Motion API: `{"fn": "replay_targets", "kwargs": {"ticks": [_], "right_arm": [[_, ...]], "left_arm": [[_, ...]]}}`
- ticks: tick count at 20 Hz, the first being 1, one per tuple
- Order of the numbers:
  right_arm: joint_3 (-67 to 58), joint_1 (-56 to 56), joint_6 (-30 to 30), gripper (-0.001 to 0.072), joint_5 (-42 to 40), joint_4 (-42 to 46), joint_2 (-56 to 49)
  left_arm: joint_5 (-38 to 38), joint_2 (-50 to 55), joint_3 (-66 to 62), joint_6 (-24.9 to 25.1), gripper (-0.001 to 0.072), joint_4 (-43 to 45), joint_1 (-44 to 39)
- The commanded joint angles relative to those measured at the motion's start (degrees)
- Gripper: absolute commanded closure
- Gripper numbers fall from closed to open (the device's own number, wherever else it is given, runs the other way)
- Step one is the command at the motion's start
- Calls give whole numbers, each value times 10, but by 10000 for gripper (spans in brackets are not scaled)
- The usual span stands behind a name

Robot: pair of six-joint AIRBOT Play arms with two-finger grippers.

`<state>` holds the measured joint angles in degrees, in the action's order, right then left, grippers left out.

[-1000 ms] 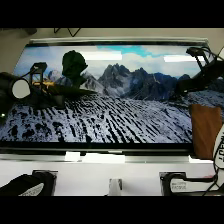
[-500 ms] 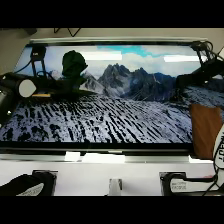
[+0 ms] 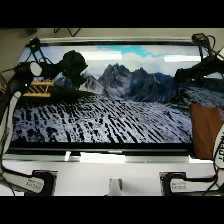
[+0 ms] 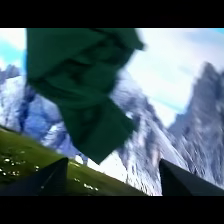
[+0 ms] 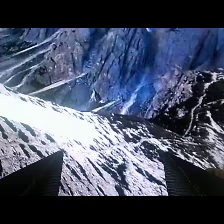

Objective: Fold the shirts.

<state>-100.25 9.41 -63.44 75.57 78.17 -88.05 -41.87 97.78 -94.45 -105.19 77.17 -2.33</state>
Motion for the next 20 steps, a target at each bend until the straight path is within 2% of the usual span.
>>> {"fn": "replay_targets", "kwargs": {"ticks": [1, 3, 5, 14, 15, 16, 17, 18, 19, 20], "right_arm": [[0, 0, 0, 38, 0, -31, 0], [0, 0, 0, 38, 0, -38, 0], [0, 0, 0, 38, 0, -38, -1], [0, 0, 0, 56, 1, -61, -1], [0, 0, 0, 56, -3, -61, 0], [0, 0, 0, 55, -7, -61, 0], [0, 0, 0, 54, -12, -61, 0], [0, 0, 0, 53, -13, -61, 0], [0, 0, 0, 54, -11, -61, 0], [0, 0, 1, 55, -8, -61, 0]], "left_arm": [[-114, 152, -131, 10, 18, -190, 95], [-101, 189, -132, 10, 18, -232, 113], [-71, 213, -132, 10, 18, -235, 110], [157, 237, -132, 9, 41, -238, 48], [165, 239, -132, -11, 85, -239, 45], [160, 244, -132, -40, 260, -241, 45], [155, 248, -132, -62, 394, -249, 45], [150, 249, -132, -65, 551, -258, 46], [144, 245, -132, -65, 671, -263, 46], [137, 235, -132, -59, 672, -265, 46]]}}
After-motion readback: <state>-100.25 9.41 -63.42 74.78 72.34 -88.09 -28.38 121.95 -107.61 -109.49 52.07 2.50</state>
